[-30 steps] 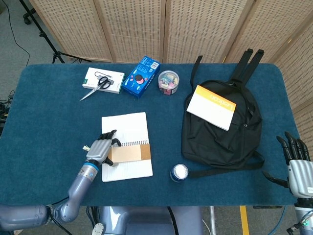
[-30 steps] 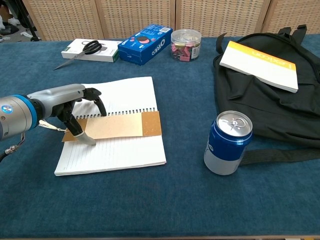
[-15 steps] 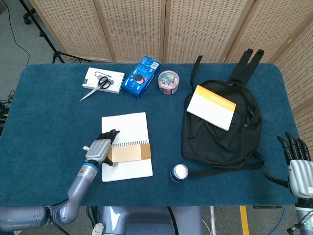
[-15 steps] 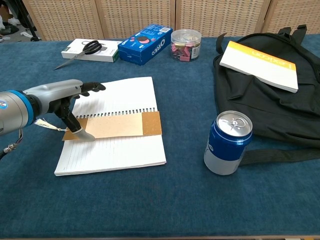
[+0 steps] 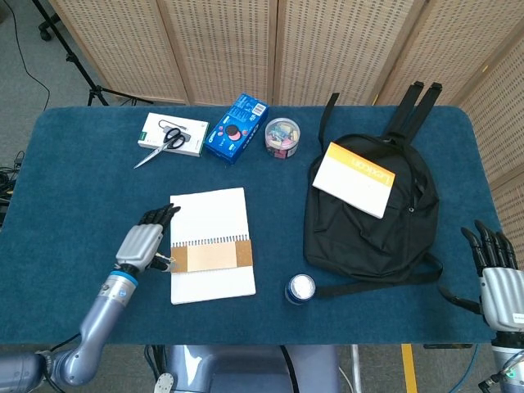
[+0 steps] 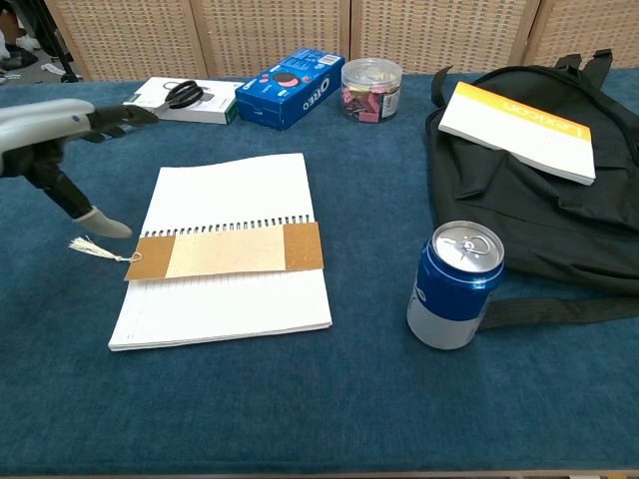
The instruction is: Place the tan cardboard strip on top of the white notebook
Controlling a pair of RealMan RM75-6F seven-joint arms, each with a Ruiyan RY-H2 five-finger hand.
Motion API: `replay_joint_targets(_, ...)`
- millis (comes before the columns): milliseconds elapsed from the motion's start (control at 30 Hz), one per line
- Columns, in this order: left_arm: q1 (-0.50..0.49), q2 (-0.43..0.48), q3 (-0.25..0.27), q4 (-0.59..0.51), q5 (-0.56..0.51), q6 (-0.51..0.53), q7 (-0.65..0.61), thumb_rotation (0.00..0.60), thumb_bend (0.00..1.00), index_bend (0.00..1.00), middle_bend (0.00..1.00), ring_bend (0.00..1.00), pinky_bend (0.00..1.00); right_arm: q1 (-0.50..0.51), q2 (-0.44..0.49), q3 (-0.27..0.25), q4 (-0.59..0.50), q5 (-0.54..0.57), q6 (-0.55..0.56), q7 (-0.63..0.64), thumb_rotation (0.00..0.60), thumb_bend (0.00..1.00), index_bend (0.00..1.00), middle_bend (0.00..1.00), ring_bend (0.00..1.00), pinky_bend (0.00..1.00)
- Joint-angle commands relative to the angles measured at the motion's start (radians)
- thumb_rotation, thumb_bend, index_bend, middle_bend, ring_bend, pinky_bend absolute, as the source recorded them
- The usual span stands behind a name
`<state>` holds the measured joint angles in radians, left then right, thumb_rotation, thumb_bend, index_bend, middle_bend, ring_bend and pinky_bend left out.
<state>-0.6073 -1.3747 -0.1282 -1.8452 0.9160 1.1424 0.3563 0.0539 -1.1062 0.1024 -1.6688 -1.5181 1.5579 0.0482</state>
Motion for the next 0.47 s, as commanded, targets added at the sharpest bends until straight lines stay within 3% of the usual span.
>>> replay_joint_targets(33, 0.152, 0.088, 0.101, 0.08, 0.288, 0.175, -0.17, 0.6, 0.0, 0.0, 0.0, 0.0, 0.0, 0.0, -0.005, -0.001, 0.003, -0.005, 0.003, -0.007, 0.6, 0.16, 0.07, 0.0, 0.0, 0.0)
replay_joint_targets(267, 0.323, 0.145, 0.183, 0.218, 0.456, 0.368, -0.383, 0.6, 0.0, 0.0, 0.0, 0.0, 0.0, 0.0, -0.019, -0.006, 0.008, -0.022, 0.015, -0.027, 0.6, 0.16, 0.07, 0.0, 0.0, 0.0)
replay_joint_targets(333, 0.382, 0.154, 0.2, 0.237, 0.483, 0.438, -0.417, 0.6, 0.0, 0.0, 0.0, 0.0, 0.0, -0.001, -0.024, -0.007, 0.01, -0.03, 0.02, -0.033, 0.6, 0.16, 0.07, 0.0, 0.0, 0.0)
replay_joint_targets(467, 0.429, 0.175, 0.215, 0.219, 0.497, 0.467, -0.407, 0.6, 0.0, 0.0, 0.0, 0.0, 0.0, -0.002, -0.028, -0.01, 0.013, -0.041, 0.029, -0.034, 0.6, 0.16, 0.07, 0.0, 0.0, 0.0)
